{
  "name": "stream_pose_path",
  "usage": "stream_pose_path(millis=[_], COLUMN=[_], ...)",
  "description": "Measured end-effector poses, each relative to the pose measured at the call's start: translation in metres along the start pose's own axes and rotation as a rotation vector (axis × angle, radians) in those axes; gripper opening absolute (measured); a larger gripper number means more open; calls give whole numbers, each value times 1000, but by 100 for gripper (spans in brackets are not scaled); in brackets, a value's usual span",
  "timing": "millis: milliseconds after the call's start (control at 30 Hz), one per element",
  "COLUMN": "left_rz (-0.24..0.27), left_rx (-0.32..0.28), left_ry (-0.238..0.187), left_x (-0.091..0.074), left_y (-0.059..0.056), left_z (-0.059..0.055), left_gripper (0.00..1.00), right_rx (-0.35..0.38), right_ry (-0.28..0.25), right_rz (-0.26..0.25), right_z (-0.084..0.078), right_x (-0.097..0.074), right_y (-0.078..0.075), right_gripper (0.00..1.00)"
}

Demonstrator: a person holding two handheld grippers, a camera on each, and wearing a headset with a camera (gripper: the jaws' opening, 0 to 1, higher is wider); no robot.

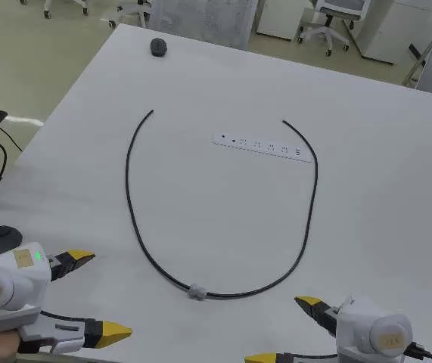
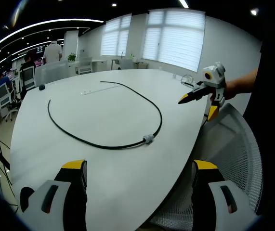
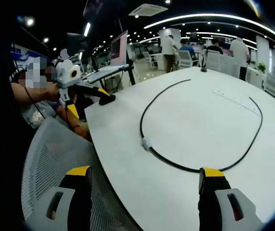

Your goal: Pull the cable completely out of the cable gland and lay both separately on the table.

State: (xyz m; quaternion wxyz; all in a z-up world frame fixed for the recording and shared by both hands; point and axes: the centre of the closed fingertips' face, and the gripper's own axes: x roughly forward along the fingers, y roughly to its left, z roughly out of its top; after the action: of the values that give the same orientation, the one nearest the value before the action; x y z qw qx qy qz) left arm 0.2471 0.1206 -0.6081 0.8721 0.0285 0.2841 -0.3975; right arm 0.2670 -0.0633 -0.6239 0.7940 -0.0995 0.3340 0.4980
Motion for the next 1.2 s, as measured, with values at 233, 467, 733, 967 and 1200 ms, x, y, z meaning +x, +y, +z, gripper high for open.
stream_pose_path(millis=[233,467,733,967,1200], left_rz=[2,-3,-11,-31,-50], left_rx=[18,2,-1,-6,-8], left_ry=[23,14,-5,31,23], left_x=[0,-1,4,10,15], left_y=[1,2,2,-3,-9], left_z=[-2,-2,-4,-12,-11], left_gripper=[90,91,89,91,90], right_rx=[0,-27,-79,-90,-109], right_ry=[-12,18,113,141,206], right_rz=[6,16,20,35,68], right_z=[8,10,2,5,5], right_x=[4,10,23,36,54], right_y=[0,2,-6,-9,-10], right_gripper=[90,89,81,74,64])
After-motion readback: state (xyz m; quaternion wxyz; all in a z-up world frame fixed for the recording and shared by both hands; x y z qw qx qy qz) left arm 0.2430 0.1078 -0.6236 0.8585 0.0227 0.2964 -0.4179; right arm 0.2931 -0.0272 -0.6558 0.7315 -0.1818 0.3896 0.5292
